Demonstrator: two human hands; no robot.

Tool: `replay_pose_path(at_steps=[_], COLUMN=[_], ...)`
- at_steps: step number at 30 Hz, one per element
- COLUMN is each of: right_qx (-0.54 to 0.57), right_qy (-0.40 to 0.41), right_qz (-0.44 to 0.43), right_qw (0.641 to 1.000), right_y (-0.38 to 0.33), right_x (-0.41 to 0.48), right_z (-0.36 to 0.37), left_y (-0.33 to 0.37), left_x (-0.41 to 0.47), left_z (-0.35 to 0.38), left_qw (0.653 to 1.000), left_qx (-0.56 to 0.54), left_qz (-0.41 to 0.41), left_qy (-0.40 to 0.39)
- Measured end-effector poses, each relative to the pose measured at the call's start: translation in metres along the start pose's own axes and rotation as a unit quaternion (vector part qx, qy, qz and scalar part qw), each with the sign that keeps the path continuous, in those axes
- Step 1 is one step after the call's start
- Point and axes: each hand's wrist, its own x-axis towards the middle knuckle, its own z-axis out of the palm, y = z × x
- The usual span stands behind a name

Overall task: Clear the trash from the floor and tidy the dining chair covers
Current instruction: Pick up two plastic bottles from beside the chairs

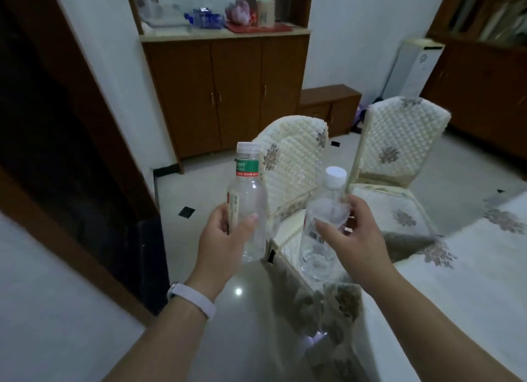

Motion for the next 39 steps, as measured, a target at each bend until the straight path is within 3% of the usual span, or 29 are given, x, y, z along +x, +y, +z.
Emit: replay_pose_path(at_steps=[12,23,30,39], right_qx=[0.012,0.076,0.078,0.042], right_qy=[-0.006,-0.103,-0.149,-0.131], right_qz=[-0.016,-0.067,-0.117,-0.137], right_qw=[1.0,0.989,0.979,0.981], right_y=[-0.026,-0.068,-0.108,-0.138], right_x=[0.134,0.336,0.415,0.503], right_z=[0.088,0.209,0.264,0.349], left_y=[0.008,0.021,0.028,0.014], left_x=[0.143,0.322,0.399,0.537], left_z=[-0.024,-0.092,-0.137,-0.185], left_qw=[1.0,0.994,0.985,0.993], left_qx=[-0.006,0.023,0.023,0.038], left_qz=[0.03,0.011,0.008,0.015], left_qy=[0.0,0.106,0.17,0.115])
